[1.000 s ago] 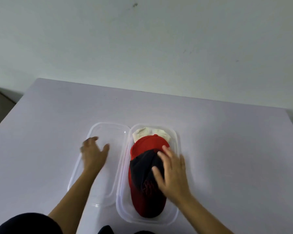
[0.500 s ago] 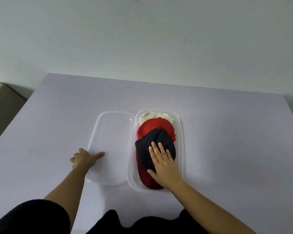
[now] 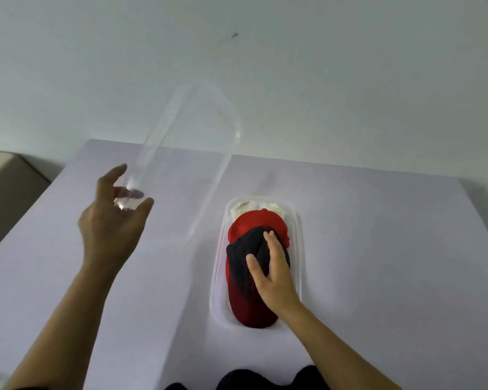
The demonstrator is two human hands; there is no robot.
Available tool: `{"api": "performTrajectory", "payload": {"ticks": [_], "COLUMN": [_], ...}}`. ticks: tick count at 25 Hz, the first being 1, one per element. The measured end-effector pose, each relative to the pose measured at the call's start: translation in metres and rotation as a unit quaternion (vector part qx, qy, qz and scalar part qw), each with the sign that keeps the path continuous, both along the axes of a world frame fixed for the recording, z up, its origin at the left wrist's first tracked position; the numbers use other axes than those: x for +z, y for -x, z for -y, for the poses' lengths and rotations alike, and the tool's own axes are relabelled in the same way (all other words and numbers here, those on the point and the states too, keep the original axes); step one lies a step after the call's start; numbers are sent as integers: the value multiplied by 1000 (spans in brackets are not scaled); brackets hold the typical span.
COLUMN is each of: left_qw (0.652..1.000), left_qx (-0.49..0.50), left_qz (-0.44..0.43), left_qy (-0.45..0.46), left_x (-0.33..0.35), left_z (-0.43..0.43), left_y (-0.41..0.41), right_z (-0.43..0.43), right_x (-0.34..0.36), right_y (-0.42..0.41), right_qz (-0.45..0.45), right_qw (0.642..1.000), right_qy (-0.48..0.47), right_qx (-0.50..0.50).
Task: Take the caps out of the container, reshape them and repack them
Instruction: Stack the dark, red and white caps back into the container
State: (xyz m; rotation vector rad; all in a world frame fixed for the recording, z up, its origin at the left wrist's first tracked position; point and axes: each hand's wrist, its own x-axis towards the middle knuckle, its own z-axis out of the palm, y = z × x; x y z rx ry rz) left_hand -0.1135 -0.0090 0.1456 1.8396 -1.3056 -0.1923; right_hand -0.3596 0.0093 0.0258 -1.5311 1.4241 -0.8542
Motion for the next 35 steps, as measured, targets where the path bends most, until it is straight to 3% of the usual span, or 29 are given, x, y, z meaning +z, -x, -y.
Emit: {"api": "performTrajectory", "payload": {"ticks": [2, 4, 7, 10, 17, 35], "left_qw": [989, 960, 937, 946, 939, 935], "left_qx": [-100, -176, -140, -92, -156, -162], "left_qz": [-113, -216, -290, -215, -86, 2], "left_qy": [6, -31, -137, -225, -296, -316], "left_x": [5, -9, -50, -99, -156, -172], "left_z": [-1, 2, 12, 7, -1, 19], "left_y": [23, 44, 75, 97, 108, 98], "right_z": [18, 31, 30, 13, 8, 26], "right_x": [33, 51, 44, 7, -36, -52], "right_y": [0, 11, 34, 42, 41, 40], "right_qz": [130, 176, 77, -2, -15, -36], "right_qw": [990, 978, 977, 971, 965, 958], "right_qy": [-42, -36, -67, -128, -167, -167], "right_qx": [-43, -102, -189, -203, -202, -229]}}
